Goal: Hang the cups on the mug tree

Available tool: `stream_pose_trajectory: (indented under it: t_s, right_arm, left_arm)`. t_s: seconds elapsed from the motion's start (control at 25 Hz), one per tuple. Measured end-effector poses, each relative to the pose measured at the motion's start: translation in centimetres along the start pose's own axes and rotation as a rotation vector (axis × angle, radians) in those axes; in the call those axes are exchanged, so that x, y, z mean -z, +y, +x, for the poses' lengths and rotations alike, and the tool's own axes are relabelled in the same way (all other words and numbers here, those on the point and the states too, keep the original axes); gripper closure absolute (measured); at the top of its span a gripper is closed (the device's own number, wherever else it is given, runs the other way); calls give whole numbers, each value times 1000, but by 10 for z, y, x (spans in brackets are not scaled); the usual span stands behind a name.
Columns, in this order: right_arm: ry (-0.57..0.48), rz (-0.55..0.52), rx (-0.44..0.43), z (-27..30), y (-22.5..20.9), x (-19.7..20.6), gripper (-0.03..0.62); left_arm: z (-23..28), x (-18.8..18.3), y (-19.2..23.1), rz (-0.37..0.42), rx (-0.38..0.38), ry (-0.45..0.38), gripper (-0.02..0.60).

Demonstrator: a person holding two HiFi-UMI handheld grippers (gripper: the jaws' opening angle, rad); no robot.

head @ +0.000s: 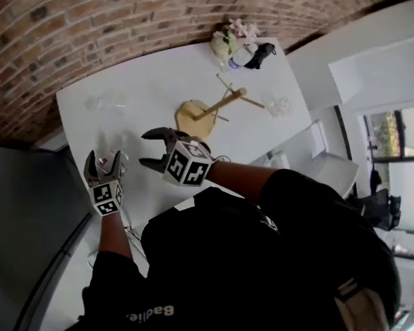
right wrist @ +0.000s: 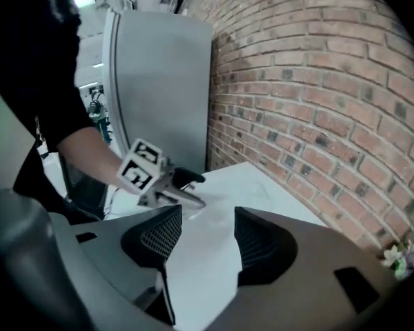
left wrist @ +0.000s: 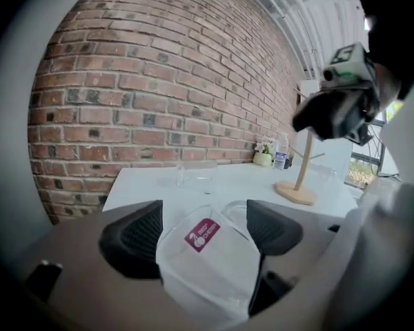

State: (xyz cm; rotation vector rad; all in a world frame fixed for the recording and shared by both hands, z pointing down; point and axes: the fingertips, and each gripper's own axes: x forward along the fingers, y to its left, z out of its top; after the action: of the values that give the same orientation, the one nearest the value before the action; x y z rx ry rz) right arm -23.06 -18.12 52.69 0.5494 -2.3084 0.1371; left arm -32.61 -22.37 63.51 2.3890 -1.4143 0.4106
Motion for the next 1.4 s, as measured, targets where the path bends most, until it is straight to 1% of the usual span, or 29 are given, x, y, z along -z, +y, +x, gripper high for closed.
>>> stream_pose_trajectory:
  t_s: [0.04,0.08,0.16,0.24,0.32,0.4,0.48,0.52,0.56,0.64,0.72,0.76,0.8,0.88,0.96,1.04,1.12,1.24,1.32,1.4]
  right_arm:
    - [3,-9,-18,-19,16,16,336]
    - [9,-6,-17,-37,27,34,336]
    - [21,37,25,-73,39,75,336]
    - [34,119,93,-110,38,127,339]
    - [55,252,203,-147,20,190,342]
    - [83,438,335,-183,-9,259,350]
    - [97,606,426,-211,-33,317,370]
    - [97,655,447,-223,-42,339,379]
    - [94,677,455,-235,-50,354,385]
    - [76,660,435,-252,-58,367,385]
    - [58,590,386,-255,-54,359,384]
    - [47,540,349,-251,-48,349,384]
    - [30,492,298,-240,-37,335,384]
    - [-17,422,150,-206,-6,298,384]
    - [-57,377,-5,-171,25,253,384]
    - [-81,355,-115,-141,40,211,382]
    - [-94,389,-198,-110,41,167,382]
    - [-109,488,-303,-53,32,100,379]
    - [-71,528,-369,-6,29,63,356]
    - [-4,573,-413,45,28,37,319]
  left_arm:
    - [-1,3,1,-1,-7,10,215]
    - [-1,4,3,2,-11,17,215]
    - [-1,3,7,-6,-21,26,213]
    - [-8,5,11,-48,-61,38,213]
    - [-11,6,13,-95,-110,44,213]
    - [-16,4,14,-132,-156,46,213]
    - [-29,5,20,-165,-206,49,213]
    - [-33,5,20,-178,-229,50,213]
    - [-32,5,17,-189,-244,52,213]
    - [-20,4,5,-208,-251,61,213]
    - [-1,2,-11,-219,-221,70,213]
    - [8,2,-18,-226,-204,70,213]
    - [10,2,-23,-232,-204,68,213]
    - [-4,1,-24,-245,-251,55,213]
    - [-25,2,-28,-280,-284,36,213]
    - [-40,4,-36,-323,-297,16,213]
    - [-52,7,-41,-393,-299,-15,213]
    - [-59,9,-40,-539,-267,-74,213]
    - [-56,12,-36,-618,-205,-90,213]
    - [-49,13,-28,-663,-119,-73,213]
